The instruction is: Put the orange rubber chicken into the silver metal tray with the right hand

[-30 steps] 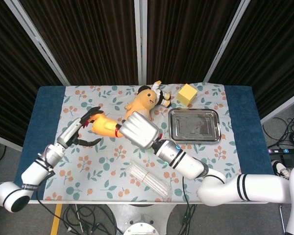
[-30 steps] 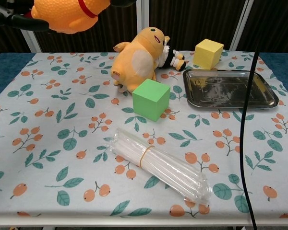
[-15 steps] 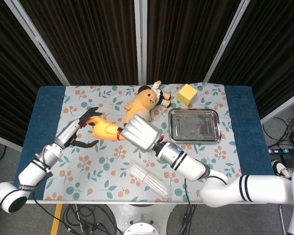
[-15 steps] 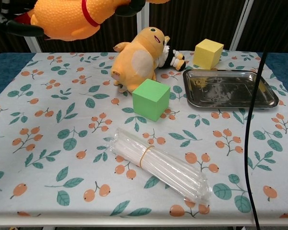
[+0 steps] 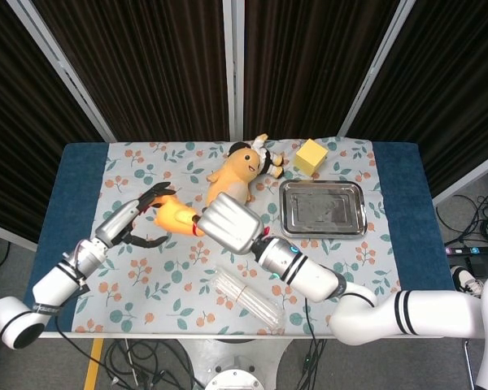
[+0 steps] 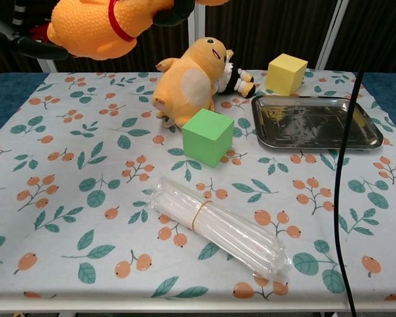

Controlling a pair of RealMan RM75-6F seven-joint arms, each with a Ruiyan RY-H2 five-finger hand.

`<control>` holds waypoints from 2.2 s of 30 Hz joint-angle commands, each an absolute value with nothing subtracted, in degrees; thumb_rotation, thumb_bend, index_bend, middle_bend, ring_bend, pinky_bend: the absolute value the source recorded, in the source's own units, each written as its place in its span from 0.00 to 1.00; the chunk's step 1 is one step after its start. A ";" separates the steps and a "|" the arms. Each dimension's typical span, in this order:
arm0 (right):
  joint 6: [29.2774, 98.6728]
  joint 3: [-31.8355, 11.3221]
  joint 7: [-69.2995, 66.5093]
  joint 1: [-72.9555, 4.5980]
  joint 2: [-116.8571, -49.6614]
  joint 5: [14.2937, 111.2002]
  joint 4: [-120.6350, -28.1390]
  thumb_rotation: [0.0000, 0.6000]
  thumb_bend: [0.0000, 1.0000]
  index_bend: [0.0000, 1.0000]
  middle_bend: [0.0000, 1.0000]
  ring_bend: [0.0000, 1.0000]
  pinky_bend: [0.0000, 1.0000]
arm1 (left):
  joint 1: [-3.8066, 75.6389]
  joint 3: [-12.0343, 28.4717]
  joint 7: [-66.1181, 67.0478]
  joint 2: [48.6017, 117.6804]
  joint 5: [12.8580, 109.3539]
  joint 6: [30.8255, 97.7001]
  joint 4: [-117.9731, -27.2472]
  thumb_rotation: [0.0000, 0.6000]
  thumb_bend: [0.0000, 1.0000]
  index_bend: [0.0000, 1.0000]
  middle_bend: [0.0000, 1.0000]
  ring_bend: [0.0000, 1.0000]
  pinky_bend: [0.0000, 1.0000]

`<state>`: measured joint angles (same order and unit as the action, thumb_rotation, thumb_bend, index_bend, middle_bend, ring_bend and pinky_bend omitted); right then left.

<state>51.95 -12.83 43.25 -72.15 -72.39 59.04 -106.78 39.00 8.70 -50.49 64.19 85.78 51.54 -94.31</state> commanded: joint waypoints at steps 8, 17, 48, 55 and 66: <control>52.17 -12.63 43.58 -72.46 -72.76 58.85 -107.23 1.00 0.28 0.97 0.81 0.79 1.00 | 39.85 8.12 -51.80 64.92 85.29 51.05 -92.64 1.00 0.30 0.33 0.26 0.16 0.21; 52.79 -12.53 43.99 -72.62 -73.23 58.71 -107.22 1.00 0.28 0.97 0.81 0.79 1.00 | 39.18 9.32 -48.27 66.43 80.43 51.83 -92.87 1.00 0.39 0.67 0.67 0.54 0.41; 56.01 -11.72 39.36 -68.22 -69.88 62.28 -107.72 1.00 0.28 0.97 0.81 0.79 1.00 | 33.69 11.00 -40.56 66.79 74.32 54.70 -94.39 1.00 0.32 0.24 0.21 0.15 0.24; 58.76 -9.98 27.85 -61.28 -64.80 69.56 -107.11 1.00 0.28 0.97 0.81 0.79 1.00 | 30.01 9.23 -32.88 66.76 76.56 61.48 -93.14 1.00 0.29 0.23 0.17 0.12 0.23; 60.79 -3.94 -4.34 -46.90 -57.27 76.54 -99.87 1.00 0.28 0.97 0.81 0.79 1.00 | 24.71 7.17 -23.05 66.38 77.34 69.07 -92.47 1.00 0.29 0.23 0.17 0.12 0.22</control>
<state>60.54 -6.68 7.22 -52.65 -60.58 74.22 -103.79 25.14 7.49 -23.45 66.52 77.22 68.69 -92.57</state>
